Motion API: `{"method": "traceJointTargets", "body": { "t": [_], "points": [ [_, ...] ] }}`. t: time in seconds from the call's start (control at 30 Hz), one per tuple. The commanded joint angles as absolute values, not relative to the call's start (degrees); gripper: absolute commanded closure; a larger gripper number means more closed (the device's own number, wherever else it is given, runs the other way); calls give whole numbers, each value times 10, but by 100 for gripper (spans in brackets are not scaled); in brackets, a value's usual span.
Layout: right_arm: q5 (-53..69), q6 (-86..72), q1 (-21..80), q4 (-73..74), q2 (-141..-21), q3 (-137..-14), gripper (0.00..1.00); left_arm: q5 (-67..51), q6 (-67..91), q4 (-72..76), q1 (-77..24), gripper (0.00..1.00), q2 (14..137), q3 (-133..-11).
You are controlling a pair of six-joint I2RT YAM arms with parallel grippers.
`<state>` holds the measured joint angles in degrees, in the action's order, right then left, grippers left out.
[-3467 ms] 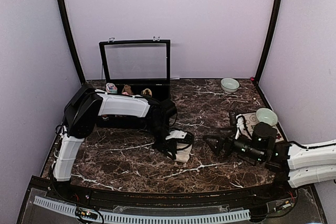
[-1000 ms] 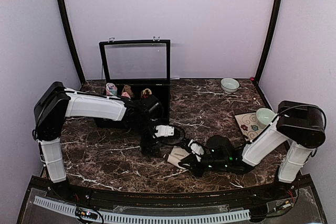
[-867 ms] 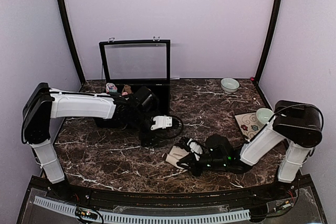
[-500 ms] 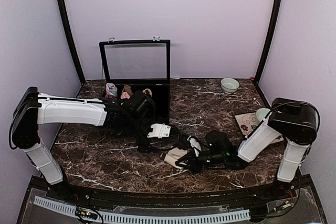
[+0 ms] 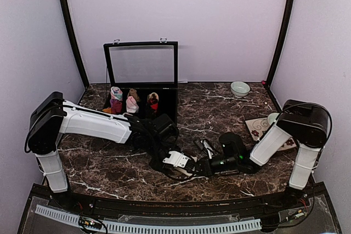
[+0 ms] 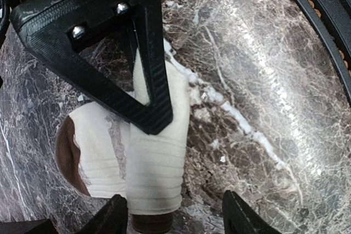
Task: Roll the socks
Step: Roll the sock at the center of the board.
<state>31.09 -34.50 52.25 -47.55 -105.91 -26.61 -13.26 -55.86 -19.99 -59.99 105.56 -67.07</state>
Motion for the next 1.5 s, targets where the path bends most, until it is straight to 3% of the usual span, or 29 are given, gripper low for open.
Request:
{"method": "traceJointTargets", "body": {
  "t": [0.0, 0.5, 0.63, 0.87, 1.2, 1.33, 1.37, 1.43, 1.47],
  "points": [
    [320, -379, 512, -326, -1103, -236, 100, -107, -571, -171, -600, 41, 1061, -665],
    [351, -389, 490, -306, -1123, -255, 100, -95, -591, -121, -626, 35, 1022, -620],
    [355, -391, 487, -305, -1121, -256, 100, -85, -589, -114, -629, 46, 1038, -616],
    [358, -393, 487, -304, -1122, -256, 100, -59, -590, -99, -629, 52, 1077, -629],
    [345, -383, 487, -312, -1099, -251, 100, -65, -579, -118, -627, 87, 1111, -643],
    [294, -342, 488, -319, -1024, -228, 98, -147, -553, -204, -610, 88, 1124, -687],
    [280, -330, 490, -314, -1002, -223, 90, -168, -548, -237, -603, 88, 1136, -706],
    [258, -307, 494, -308, -963, -213, 4, -207, -543, -302, -590, 88, 1169, -750],
    [246, -295, 496, -307, -946, -206, 1, -221, -540, -329, -585, 89, 1182, -768]
  ]
}}
